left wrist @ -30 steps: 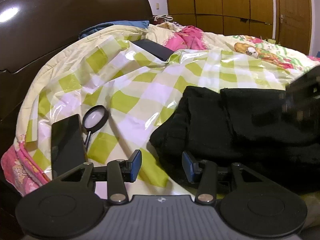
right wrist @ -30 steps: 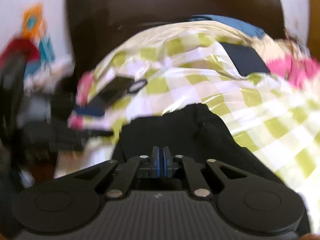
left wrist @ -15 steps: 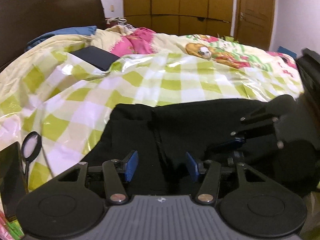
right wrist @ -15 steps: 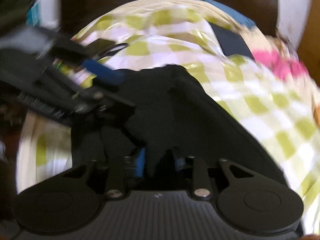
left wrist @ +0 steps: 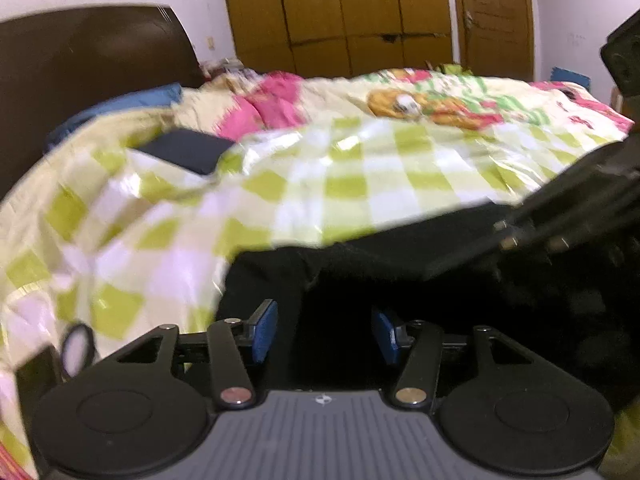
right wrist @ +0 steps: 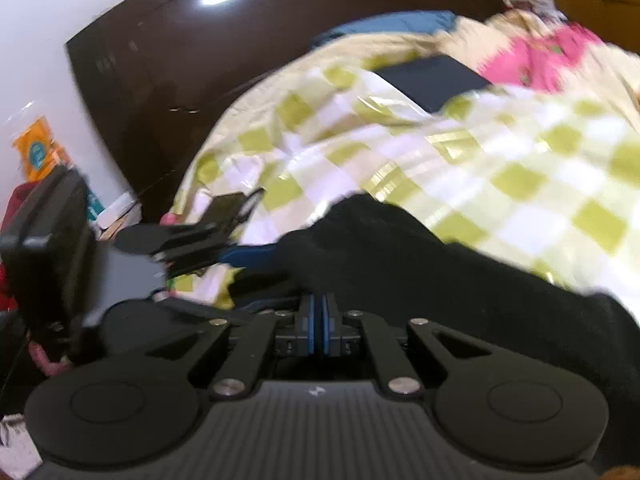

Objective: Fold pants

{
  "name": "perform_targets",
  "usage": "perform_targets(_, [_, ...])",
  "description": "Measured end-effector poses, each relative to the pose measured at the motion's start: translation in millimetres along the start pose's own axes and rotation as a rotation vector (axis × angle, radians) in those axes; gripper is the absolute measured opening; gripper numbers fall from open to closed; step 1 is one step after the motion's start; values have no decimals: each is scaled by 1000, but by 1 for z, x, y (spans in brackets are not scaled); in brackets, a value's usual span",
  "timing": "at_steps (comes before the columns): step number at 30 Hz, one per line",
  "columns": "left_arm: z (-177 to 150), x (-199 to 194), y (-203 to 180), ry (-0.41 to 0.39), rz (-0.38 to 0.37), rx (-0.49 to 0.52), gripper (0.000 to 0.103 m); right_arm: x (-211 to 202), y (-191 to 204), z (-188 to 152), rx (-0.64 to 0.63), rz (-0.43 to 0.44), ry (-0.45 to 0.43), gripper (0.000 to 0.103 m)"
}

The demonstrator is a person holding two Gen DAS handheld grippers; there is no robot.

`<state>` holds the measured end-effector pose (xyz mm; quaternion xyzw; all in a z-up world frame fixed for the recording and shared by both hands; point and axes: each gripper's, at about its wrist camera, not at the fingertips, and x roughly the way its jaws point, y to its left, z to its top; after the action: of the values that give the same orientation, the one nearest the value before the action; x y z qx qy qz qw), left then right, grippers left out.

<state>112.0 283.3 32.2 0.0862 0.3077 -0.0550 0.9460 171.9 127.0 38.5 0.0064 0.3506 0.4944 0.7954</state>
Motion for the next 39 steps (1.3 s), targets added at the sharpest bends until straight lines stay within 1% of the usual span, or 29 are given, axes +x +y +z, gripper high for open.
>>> perform_targets(2, [5,-5,10,-31,21,-15,62,6,5,8,-6,24,-24,4])
perform_targets(3, [6,-8,17,-40,32,-29,60,9,7,10,-4,39,-34,1])
perform_targets(4, [5,-11,23,-42,46,-42,58,14,10,12,4,55,-43,1])
perform_targets(6, [-1,-17,34,-36,72,-68,54,29,16,14,15,87,-45,1])
perform_targets(8, [-11,-20,43,-15,79,-91,54,40,23,11,4,101,-32,1])
perform_targets(10, [-22,-23,49,11,70,-121,54,41,27,5,-9,77,-32,1])
perform_targets(11, [-25,-24,50,21,51,-135,54,37,26,2,-12,59,-25,2])
perform_targets(12, [-26,-23,50,31,17,-151,55,32,25,-2,-18,31,-23,6])
perform_targets(13, [-26,-24,48,29,-12,-163,56,26,22,-6,-29,-17,-27,7])
perform_targets(15, [-22,-20,38,19,-41,-150,57,15,14,-9,-18,-54,-16,8])
perform_targets(17, [-18,-9,26,36,-39,-130,57,11,1,-3,-7,-74,13,8])
perform_targets(19, [-17,3,17,69,-35,-151,57,12,-12,11,-38,-120,22,9])
perform_targets(20, [-17,7,15,78,-23,-170,57,13,-18,18,-69,-143,23,12])
perform_targets(21, [-18,12,14,79,-7,-204,57,16,-24,25,-105,-164,19,30])
perform_targets(22, [-18,14,14,78,-5,-238,57,20,-30,28,-146,-176,14,53])
perform_targets(23, [-19,15,14,78,-10,-277,57,24,-37,31,-185,-167,21,61])
perform_targets(24, [-21,17,14,76,-10,-311,58,29,-43,33,-214,-151,40,63])
perform_targets(26, [-25,17,12,80,-1,-353,58,43,-58,37,-226,-103,117,62])
perform_targets(27, [-26,17,12,80,5,-371,59,49,-65,39,-216,-90,135,62])
perform_targets(28, [-27,16,12,79,6,-386,59,54,-69,40,-212,-64,151,61])
perform_targets(31, [-27,18,10,88,26,-404,62,68,-80,42,-183,-53,174,60])
perform_targets(33, [-28,17,7,94,52,-412,62,73,-83,42,-161,-33,173,56])
perform_targets(35, [-30,8,4,80,74,-424,64,71,-79,43,-165,-22,166,47])
perform_targets(36, [-31,5,3,76,76,-439,68,68,-75,43,-181,-11,160,34])
perform_targets(37, [-33,3,3,78,69,-457,69,66,-72,42,-196,-11,171,19])
perform_targets(39, [-37,3,0,83,73,-469,69,66,-65,41,-214,-25,194,10])
